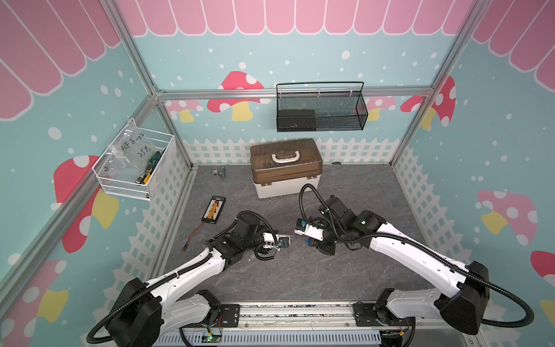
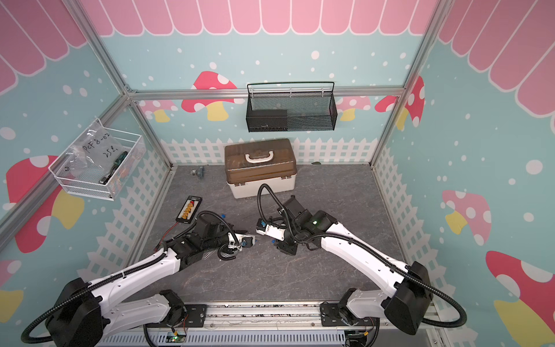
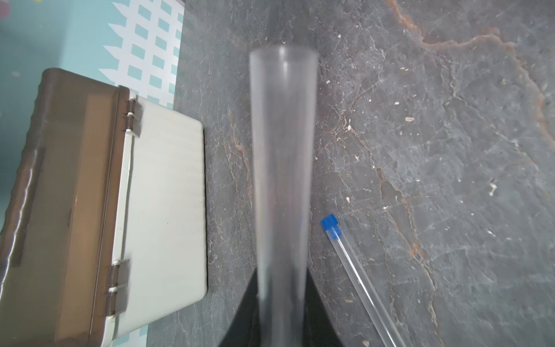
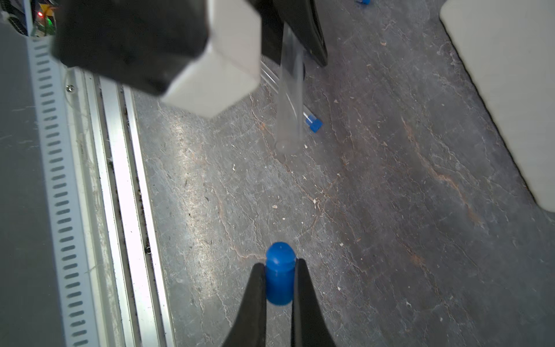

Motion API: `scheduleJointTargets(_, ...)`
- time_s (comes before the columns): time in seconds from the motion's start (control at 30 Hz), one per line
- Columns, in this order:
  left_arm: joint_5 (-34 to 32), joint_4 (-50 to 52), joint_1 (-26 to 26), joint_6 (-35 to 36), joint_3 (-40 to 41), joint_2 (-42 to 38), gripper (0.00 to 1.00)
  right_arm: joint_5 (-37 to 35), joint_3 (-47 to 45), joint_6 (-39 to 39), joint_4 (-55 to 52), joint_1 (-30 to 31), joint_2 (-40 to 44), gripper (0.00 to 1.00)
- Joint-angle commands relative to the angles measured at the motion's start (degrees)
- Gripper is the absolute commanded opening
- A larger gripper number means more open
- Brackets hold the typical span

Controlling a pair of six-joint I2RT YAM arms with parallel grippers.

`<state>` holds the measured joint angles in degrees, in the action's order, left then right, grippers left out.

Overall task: Insert stoppers into test tubes
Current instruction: Pick up the stopper from the center of the board, then insert the stopper into the test tube.

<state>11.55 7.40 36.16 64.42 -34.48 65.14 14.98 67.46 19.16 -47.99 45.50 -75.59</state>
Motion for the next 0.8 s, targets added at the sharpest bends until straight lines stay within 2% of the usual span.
scheduleJointTargets(0.0,-0.4,-3.1,0.8,4.1,2.2,-1.0,0.00,4.7,2.6,1.3,-3.1,0.4,-2.7,0.02)
scheduleJointTargets(0.33,-1.3,-5.1,1.8,3.7,2.9,-1.1,0.00,8.1,7.3,1.5,-2.6,0.7,-7.4,0.00)
scheduleJointTargets(0.77,-1.5,-6.7,1.7,2.5,3.3,-1.6,0.00,5.4,6.7,0.6,-1.9,1.4,-8.9,0.00)
